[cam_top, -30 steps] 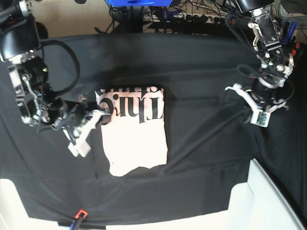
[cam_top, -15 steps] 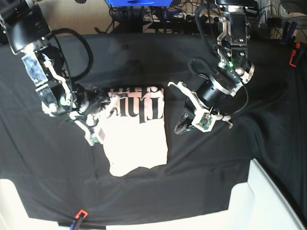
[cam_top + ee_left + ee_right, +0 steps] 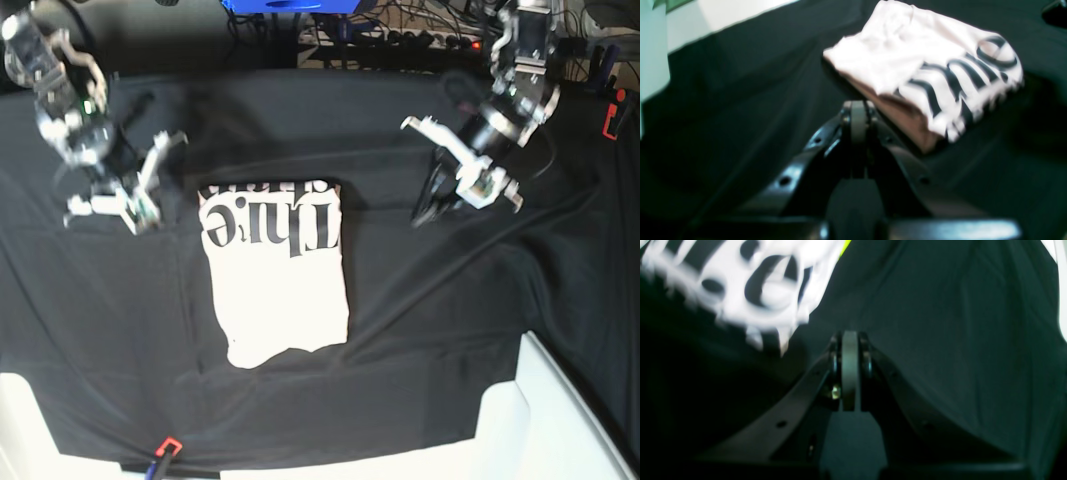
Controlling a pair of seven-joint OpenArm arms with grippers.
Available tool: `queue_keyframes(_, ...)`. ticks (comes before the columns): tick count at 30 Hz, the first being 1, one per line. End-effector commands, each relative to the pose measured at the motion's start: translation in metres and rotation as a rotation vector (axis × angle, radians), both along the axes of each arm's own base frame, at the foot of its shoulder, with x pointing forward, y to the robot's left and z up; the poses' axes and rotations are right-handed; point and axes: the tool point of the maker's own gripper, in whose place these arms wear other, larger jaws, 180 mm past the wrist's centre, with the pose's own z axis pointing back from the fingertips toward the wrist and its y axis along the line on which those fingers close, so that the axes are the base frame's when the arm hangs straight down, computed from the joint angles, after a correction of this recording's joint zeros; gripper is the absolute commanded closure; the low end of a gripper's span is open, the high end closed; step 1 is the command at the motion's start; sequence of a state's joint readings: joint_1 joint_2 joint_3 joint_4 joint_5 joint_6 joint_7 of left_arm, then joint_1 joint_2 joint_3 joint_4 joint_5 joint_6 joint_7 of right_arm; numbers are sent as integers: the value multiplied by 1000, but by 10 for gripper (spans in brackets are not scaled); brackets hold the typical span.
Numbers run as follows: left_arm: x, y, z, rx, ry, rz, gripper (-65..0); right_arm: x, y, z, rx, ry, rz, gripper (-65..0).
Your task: Fold the T-shirt properly
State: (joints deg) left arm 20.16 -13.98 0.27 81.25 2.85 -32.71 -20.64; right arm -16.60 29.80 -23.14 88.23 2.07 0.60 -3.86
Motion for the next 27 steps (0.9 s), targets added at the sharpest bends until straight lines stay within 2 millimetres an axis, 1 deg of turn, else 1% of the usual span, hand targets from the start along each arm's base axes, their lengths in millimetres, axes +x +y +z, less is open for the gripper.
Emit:
queue_keyframes(1,-2,17,11,-6,-62,39,0,2,-16,7,-13,-56,-25,-17)
queue_keyframes(3,-14,41,11,9,-112,109,0,-11,-30,4,2,-100,-57,-17)
queue_keyframes(5,-26,57,10,13,-138,138,0,-22,-35,4,9,-140,-57,-17)
queue_keyframes(7,-40,64,6,-3,-139,151,0,-36,-33,4,13,-175,-39,-17)
queue_keyframes(9,-55,74,3,-10,-138,174,0,-50,-27,7,27,-211,-18,-17)
queue_keyframes(14,-95,80,-15,56,-103,123,0,-81,-29,4,57,-197,-54,-17)
queue_keyframes(17,-116,81,-21,73,-94,89,0,-99,-30,0,62,-173,-51,-17)
queue_keyframes(19,-128,83,-24,64,-86,102,0,-112,-30,-2,64,-153,-42,-17)
queue_keyframes(23,-140,93,-27,50,-81,159,0,-129,-29,-8,66,-114,-45,-17)
queue_keyframes(27,-141,92,-33,42,-65,166,0,-132,-26,-9,72,-108,-44,-17)
